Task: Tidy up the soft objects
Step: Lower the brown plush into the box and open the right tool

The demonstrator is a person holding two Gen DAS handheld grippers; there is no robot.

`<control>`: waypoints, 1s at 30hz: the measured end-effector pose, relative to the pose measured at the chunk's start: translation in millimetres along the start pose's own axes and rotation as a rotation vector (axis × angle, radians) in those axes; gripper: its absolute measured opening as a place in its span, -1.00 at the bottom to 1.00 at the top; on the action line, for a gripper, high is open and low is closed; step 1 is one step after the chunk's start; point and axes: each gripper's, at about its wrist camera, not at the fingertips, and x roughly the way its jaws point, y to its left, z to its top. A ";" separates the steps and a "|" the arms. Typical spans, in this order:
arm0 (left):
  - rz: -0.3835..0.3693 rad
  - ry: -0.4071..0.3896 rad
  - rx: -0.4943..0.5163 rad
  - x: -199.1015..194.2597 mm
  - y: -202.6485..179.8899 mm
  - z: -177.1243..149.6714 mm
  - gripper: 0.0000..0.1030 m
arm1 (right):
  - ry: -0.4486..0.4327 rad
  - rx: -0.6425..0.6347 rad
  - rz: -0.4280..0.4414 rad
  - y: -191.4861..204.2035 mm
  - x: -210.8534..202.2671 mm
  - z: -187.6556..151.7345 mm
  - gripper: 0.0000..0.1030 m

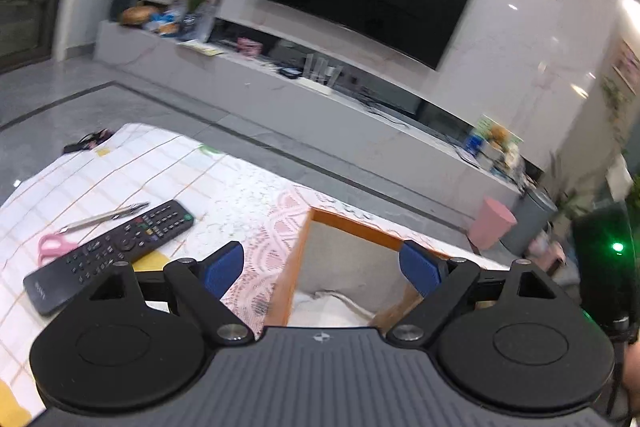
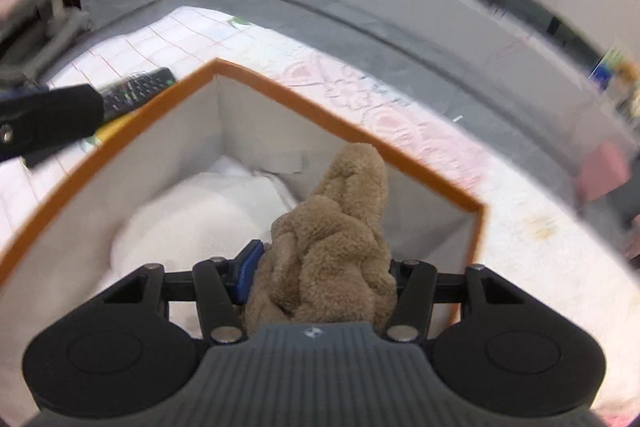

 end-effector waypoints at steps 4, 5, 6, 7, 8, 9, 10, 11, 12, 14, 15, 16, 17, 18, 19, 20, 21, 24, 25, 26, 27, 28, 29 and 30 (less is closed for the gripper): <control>0.001 0.016 -0.023 3.4 3.3 0.7 0.99 | -0.026 0.077 0.091 -13.4 7.1 -0.4 0.07; 0.004 0.017 -0.024 3.6 3.3 0.3 0.99 | -0.030 0.083 0.097 -15.8 11.5 1.4 0.07; 0.005 0.019 -0.021 3.5 2.7 0.0 0.99 | -0.018 0.091 0.097 -16.1 17.5 2.2 0.07; 0.005 0.020 -0.012 3.1 1.9 -0.5 0.99 | 0.008 0.092 0.089 -16.0 24.4 2.4 0.07; 0.007 0.020 0.001 2.4 0.3 -1.0 0.99 | 0.029 0.083 0.068 -16.4 30.4 4.6 0.08; 0.012 0.018 0.024 1.9 -1.4 -1.7 0.99 | 0.038 0.069 0.047 -15.2 32.8 3.8 0.09; 0.015 0.016 0.045 2.0 -4.6 -3.0 0.99 | 0.047 0.055 0.031 -14.8 34.7 5.5 0.13; 0.016 0.013 0.068 1.9 -6.4 -3.6 0.99 | 0.058 0.041 0.021 -13.8 35.8 7.5 0.19; 0.014 0.012 0.078 2.2 -7.5 -3.9 0.99 | 0.069 0.030 0.018 -13.0 35.5 7.1 0.21; 0.009 0.016 0.080 3.5 -8.6 -3.8 0.99 | 0.076 0.007 0.027 -12.9 30.5 2.7 0.25; 0.002 0.022 0.079 4.2 -9.1 -4.4 0.99 | 0.068 -0.007 0.014 -12.1 25.5 1.0 0.34; -0.004 0.026 0.081 4.9 -9.6 -4.6 0.99 | 0.054 -0.022 -0.019 -10.1 19.8 -0.6 0.65; -0.008 0.028 0.084 5.4 -10.4 -5.2 0.99 | 0.029 -0.039 -0.053 -9.4 13.7 -2.2 0.88; -0.007 0.030 0.089 5.5 -11.9 -5.7 0.99 | 0.001 -0.059 -0.075 -7.8 5.9 -3.6 0.90; -0.006 0.028 0.096 5.4 -12.6 -5.8 0.99 | -0.018 -0.073 -0.088 -6.6 -1.6 -5.9 0.90; -0.002 0.025 0.102 5.0 -14.3 -6.1 0.99 | -0.021 -0.080 -0.099 -7.3 -7.5 -6.8 0.90; 0.004 0.020 0.105 4.5 -15.5 -6.3 0.99 | -0.022 -0.080 -0.106 -8.0 -13.5 -8.4 0.90; 0.020 0.007 0.112 4.2 -19.7 -5.9 0.99 | -0.047 -0.072 -0.119 -10.6 -32.1 -15.3 0.90; 0.020 0.004 0.120 4.2 -21.8 -5.9 0.99 | -0.066 -0.064 -0.122 -11.6 -38.2 -18.2 0.90; 0.021 0.001 0.128 3.9 -24.2 -5.4 0.99 | -0.092 -0.052 -0.127 -13.7 -44.4 -21.7 0.90; 0.020 -0.003 0.136 3.0 -26.2 -5.2 0.99 | -0.121 -0.034 -0.134 -14.1 -50.9 -25.7 0.90; 0.017 -0.008 0.140 1.7 -27.4 -4.8 0.99 | -0.146 -0.017 -0.139 -14.2 -58.2 -30.3 0.90; 0.013 -0.012 0.142 0.4 -29.1 -4.6 0.99 | -0.170 -0.002 -0.140 -14.7 -65.9 -35.5 0.90; 0.006 -0.014 0.145 -1.4 -31.3 -4.4 0.99 | -0.196 0.012 -0.140 -14.7 -73.7 -40.6 0.91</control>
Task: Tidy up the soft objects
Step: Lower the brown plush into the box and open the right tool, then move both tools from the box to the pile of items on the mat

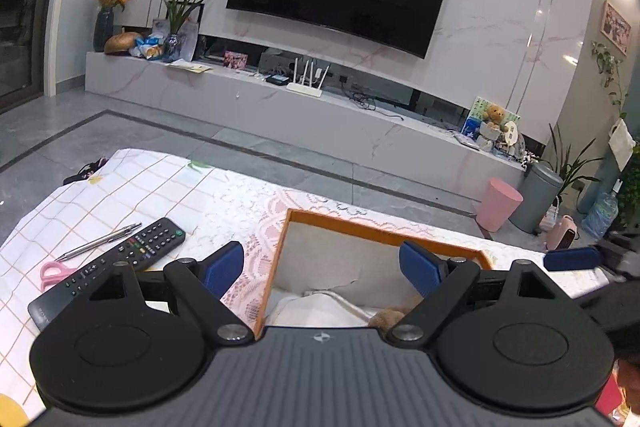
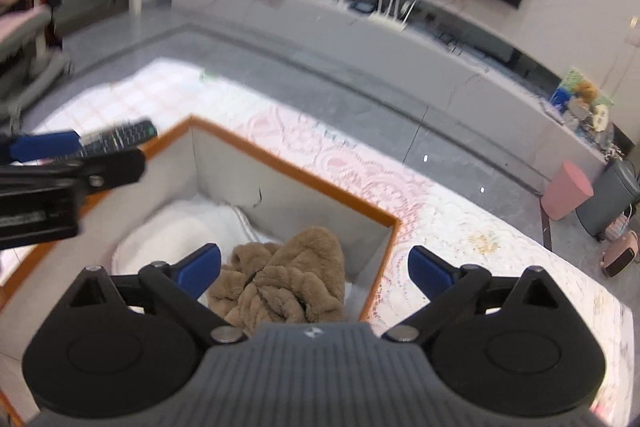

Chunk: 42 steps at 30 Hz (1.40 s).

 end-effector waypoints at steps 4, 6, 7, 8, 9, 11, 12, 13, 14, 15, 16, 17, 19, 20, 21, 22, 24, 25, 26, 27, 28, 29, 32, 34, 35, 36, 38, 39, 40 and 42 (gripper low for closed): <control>-0.029 -0.010 0.010 -5.7 -8.4 1.8 0.99 | -0.036 0.012 0.033 -1.7 -28.2 -12.9 0.95; -0.058 -0.019 0.019 -8.7 -15.6 2.8 0.99 | -0.041 0.029 0.050 -3.9 -41.3 -21.6 0.95; -0.074 -0.022 0.024 -9.8 -18.6 2.9 0.99 | -0.045 0.040 0.049 -6.1 -49.1 -26.9 0.95; -0.091 -0.023 0.029 -10.9 -22.9 3.5 0.99 | -0.047 0.049 0.045 -7.8 -56.7 -32.1 0.95; -0.106 -0.022 0.030 -12.4 -26.6 3.5 0.99 | -0.053 0.059 0.038 -10.4 -64.7 -37.5 0.95; -0.130 -0.032 0.014 -17.9 -32.4 4.4 0.99 | -0.057 0.070 0.026 -16.2 -80.3 -47.3 0.95; -0.150 -0.045 0.005 -23.3 -35.4 6.0 0.99 | -0.058 0.070 0.016 -20.4 -89.3 -52.6 0.95; -0.173 -0.056 0.007 -28.1 -37.6 7.4 0.99 | -0.066 0.073 -0.010 -24.1 -97.5 -58.3 0.95; -0.196 -0.064 0.019 -33.1 -40.1 8.4 0.99 | -0.078 0.080 -0.047 -27.0 -104.2 -64.4 0.95; -0.212 -0.070 0.033 -36.7 -42.4 9.1 0.99 | -0.082 0.083 -0.075 -31.1 -110.7 -71.2 0.95; -0.224 -0.076 0.050 -40.7 -45.2 9.3 0.99 | -0.083 0.086 -0.095 -35.4 -115.7 -77.1 0.95; -0.229 -0.083 0.063 -43.9 -47.0 9.4 0.99 | -0.090 0.093 -0.111 -39.5 -121.2 -83.7 0.95; -0.228 -0.100 0.094 -49.1 -53.9 9.6 0.99 | -0.106 0.122 -0.129 -49.4 -131.5 -98.6 0.95; -0.226 -0.105 0.102 -50.9 -57.3 9.7 0.99 | -0.105 0.138 -0.136 -54.4 -135.3 -106.1 0.95; -0.229 -0.105 0.103 -52.2 -60.9 9.6 0.99 | -0.101 0.153 -0.143 -59.2 -139.1 -113.5 0.95; -0.237 -0.101 0.103 -52.9 -64.9 9.0 0.99 | -0.098 0.165 -0.152 -63.4 -142.4 -120.7 0.95; -0.268 -0.089 0.099 -55.1 -72.7 7.5 0.99 | -0.094 0.178 -0.185 -71.8 -149.1 -132.3 0.95; -0.286 -0.082 0.105 -56.0 -77.1 6.8 0.99 | -0.093 0.170 -0.208 -75.4 -153.0 -137.5 0.95; -0.305 -0.074 0.117 -56.3 -81.9 5.9 0.99 | -0.095 0.144 -0.244 -77.6 -156.3 -141.2 0.95; -0.319 -0.068 0.134 -57.0 -88.5 3.8 0.99 | -0.104 0.117 -0.288 -80.2 -158.6 -143.7 0.95; -0.327 -0.067 0.149 -58.0 -94.3 1.2 0.99 | -0.119 0.101 -0.327 -83.4 -163.7 -147.4 0.95; -0.336 -0.065 0.163 -58.9 -100.5 -2.0 0.99 | -0.130 0.098 -0.351 -86.9 -167.4 -150.1 0.95; -0.374 -0.037 0.215 -60.2 -120.6 -13.3 0.99 | -0.147 0.154 -0.361 -101.5 -179.0 -159.0 0.95; -0.397 -0.022 0.237 -61.4 -130.8 -20.8 0.99 | -0.156 0.188 -0.334 -109.4 -184.3 -165.8 0.95; -0.416 -0.014 0.251 -61.9 -137.0 -25.4 0.99 | -0.158 0.200 -0.330 -112.6 -186.0 -169.5 0.95; -0.433 -0.006 0.266 -63.3 -142.9 -30.5 0.99 | -0.160 0.208 -0.334 -115.8 -187.5 -172.1 0.95; -0.452 0.006 0.294 -66.5 -152.9 -38.3 0.99 | -0.166 0.227 -0.351 -120.7 -190.8 -176.4 0.95; -0.457 0.010 0.313 -67.5 -158.3 -42.6 0.99 | -0.169 0.242 -0.356 -124.3 -193.1 -178.7 0.95; -0.455 0.011 0.333 -69.0 -164.2 -47.1 0.99 | -0.174 0.256 -0.356 -127.7 -194.2 -181.9 0.95; -0.441 0.007 0.376 -71.3 -174.1 -58.1 0.99 | -0.182 0.278 -0.359 -136.5 -198.4 -187.8 0.95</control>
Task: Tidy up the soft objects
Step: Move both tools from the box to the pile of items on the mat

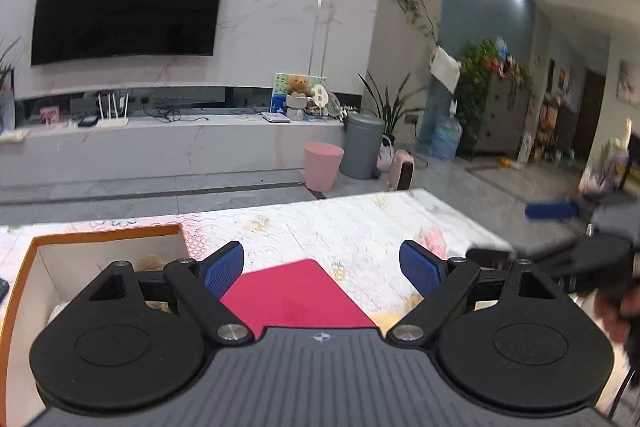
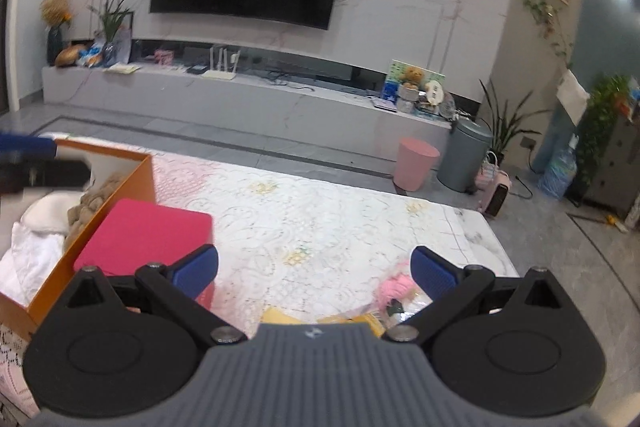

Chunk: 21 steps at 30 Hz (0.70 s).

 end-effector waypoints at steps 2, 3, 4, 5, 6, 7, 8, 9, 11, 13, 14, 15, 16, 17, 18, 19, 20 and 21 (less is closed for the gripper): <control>0.006 0.020 0.032 3.3 -12.2 -6.4 0.99 | -0.004 0.013 -0.013 -10.8 0.8 -3.5 0.95; -0.006 0.036 0.050 5.0 -17.5 -9.8 0.99 | 0.002 0.025 -0.027 -16.9 1.9 -5.8 0.95; -0.023 0.051 0.069 6.6 -26.5 -12.5 0.99 | 0.010 0.040 -0.043 -23.7 3.0 -7.2 0.95; -0.043 0.058 0.087 7.8 -32.1 -15.3 0.99 | 0.020 0.060 -0.057 -31.8 3.9 -9.2 0.95; -0.052 0.061 0.097 9.0 -37.1 -16.8 0.99 | 0.034 0.089 -0.067 -41.3 5.8 -11.0 0.95; -0.054 0.072 0.100 11.0 -42.7 -18.0 0.99 | 0.051 0.120 -0.075 -49.4 6.0 -12.0 0.95; -0.052 0.093 0.094 12.6 -48.1 -19.9 0.99 | 0.063 0.151 -0.082 -57.9 5.1 -12.6 0.95; -0.052 0.113 0.080 14.4 -51.9 -20.2 0.99 | 0.060 0.170 -0.080 -65.3 2.3 -13.9 0.95; -0.066 0.134 0.042 15.5 -58.8 -21.5 0.99 | 0.040 0.196 -0.071 -79.9 -2.5 -16.8 0.95; -0.083 0.157 0.041 19.6 -69.5 -22.3 0.99 | 0.048 0.227 -0.069 -94.5 -3.5 -21.3 0.95; -0.091 0.166 0.061 22.6 -75.6 -23.3 0.99 | 0.060 0.242 -0.068 -101.9 -2.0 -24.9 0.95; -0.092 0.170 0.089 26.3 -83.4 -25.9 0.99 | 0.066 0.255 -0.063 -108.1 -0.2 -27.7 0.95; -0.087 0.174 0.107 30.8 -89.1 -28.3 0.99 | 0.075 0.271 -0.052 -113.9 3.0 -32.1 0.95; -0.080 0.179 0.117 35.7 -96.4 -33.1 0.99 | 0.090 0.290 -0.038 -119.6 6.4 -37.6 0.95; -0.075 0.184 0.111 42.1 -100.6 -38.0 0.99 | 0.111 0.310 -0.022 -124.6 10.3 -42.8 0.95; -0.083 0.181 0.090 48.0 -105.8 -44.0 0.99 | 0.130 0.323 -0.011 -128.4 14.6 -47.3 0.95; -0.100 0.177 0.072 54.0 -109.3 -49.9 0.99 | 0.140 0.327 -0.005 -130.0 17.1 -52.3 0.95; -0.114 0.182 0.070 61.9 -113.3 -56.1 0.99 | 0.145 0.321 0.000 -131.0 20.6 -55.1 0.95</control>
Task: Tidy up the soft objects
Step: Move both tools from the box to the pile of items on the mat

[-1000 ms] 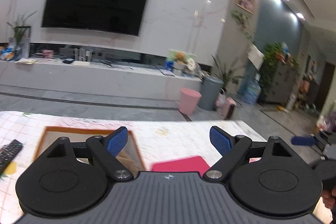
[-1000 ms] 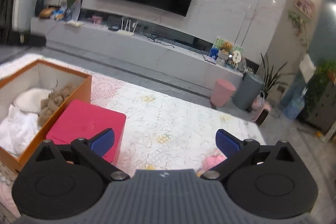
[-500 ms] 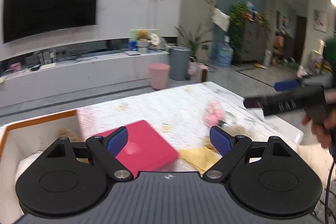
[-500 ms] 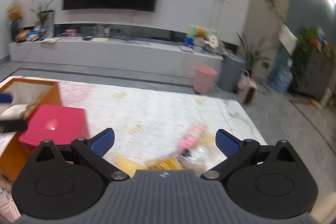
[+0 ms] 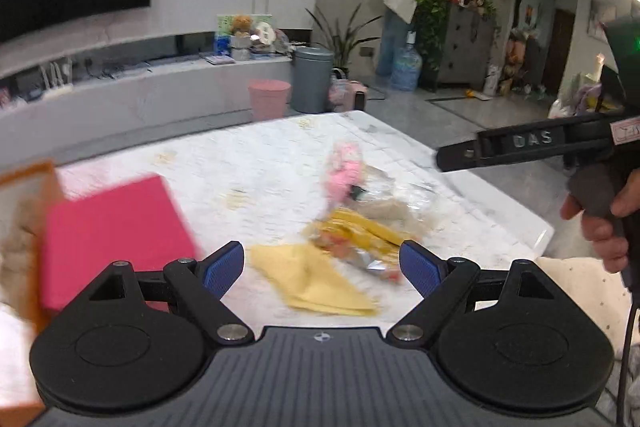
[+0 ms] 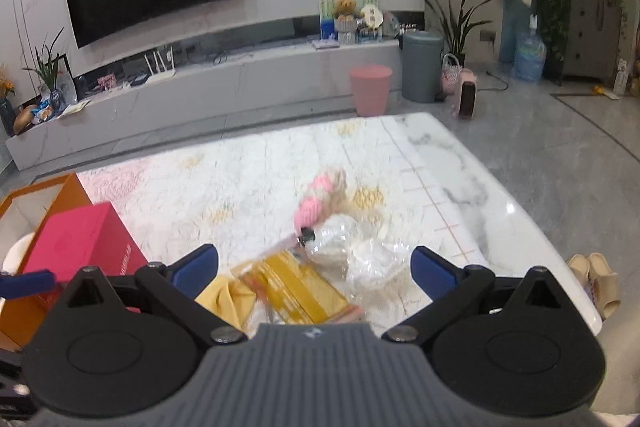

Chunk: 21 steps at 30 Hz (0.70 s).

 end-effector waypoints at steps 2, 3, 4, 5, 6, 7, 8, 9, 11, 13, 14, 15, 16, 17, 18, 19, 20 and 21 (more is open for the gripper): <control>-0.004 0.015 0.037 19.4 -9.8 -8.4 0.99 | 0.012 -0.016 0.003 -0.7 9.5 -3.1 0.95; 0.009 0.022 0.058 30.2 -13.7 -13.6 0.99 | 0.021 -0.015 0.002 -1.0 16.8 -4.8 0.95; 0.026 0.032 0.077 40.8 -19.4 -18.6 0.99 | 0.032 -0.009 0.008 -2.1 25.3 -7.1 0.95; 0.039 0.028 0.092 49.2 -23.5 -22.5 0.96 | 0.044 -0.005 0.021 -3.8 34.9 -8.9 0.95; 0.049 0.002 0.093 54.0 -26.7 -26.1 0.96 | 0.055 -0.008 0.039 -4.9 44.8 -10.1 0.95; 0.055 -0.020 0.091 59.4 -29.6 -29.3 0.96 | 0.059 -0.028 0.058 -3.9 53.8 -10.2 0.95; 0.059 -0.020 0.100 66.1 -31.6 -31.1 0.96 | 0.054 -0.059 0.079 -1.7 61.8 -9.2 0.95; 0.070 -0.011 0.112 75.3 -33.8 -32.9 0.96 | 0.054 -0.093 0.092 1.1 70.8 -7.7 0.95; 0.102 0.010 0.101 90.4 -34.6 -36.1 0.96 | 0.083 -0.143 0.098 5.0 87.4 -9.2 0.95; 0.116 0.048 0.093 105.3 -34.0 -37.7 0.96 | 0.126 -0.140 0.110 4.2 105.6 -11.7 0.95; 0.131 0.058 0.092 110.9 -33.6 -38.5 0.96 | 0.148 -0.130 0.105 4.4 113.4 -13.9 0.94; 0.156 0.053 0.087 114.1 -33.3 -39.5 0.96 | 0.170 -0.122 0.091 4.8 121.5 -16.1 0.94; 0.174 0.042 0.076 115.7 -32.3 -40.3 0.96 | 0.190 -0.120 0.078 5.8 128.2 -18.2 0.93; 0.183 0.029 0.060 114.8 -30.7 -40.3 0.96 | 0.206 -0.124 0.068 7.7 134.0 -19.9 0.93; 0.187 0.024 0.043 115.5 -28.5 -40.8 0.96 | 0.216 -0.130 0.065 10.3 139.1 -21.8 0.93; 0.188 0.030 0.028 116.7 -26.3 -41.2 0.96 | 0.224 -0.138 0.065 12.9 142.7 -23.3 0.93; 0.189 0.040 0.019 119.5 -24.1 -40.9 0.95 | 0.234 -0.145 0.060 15.9 145.6 -24.6 0.91; 0.194 0.050 0.009 120.6 -22.2 -41.8 0.96 | 0.242 -0.149 0.051 18.3 148.2 -25.9 0.88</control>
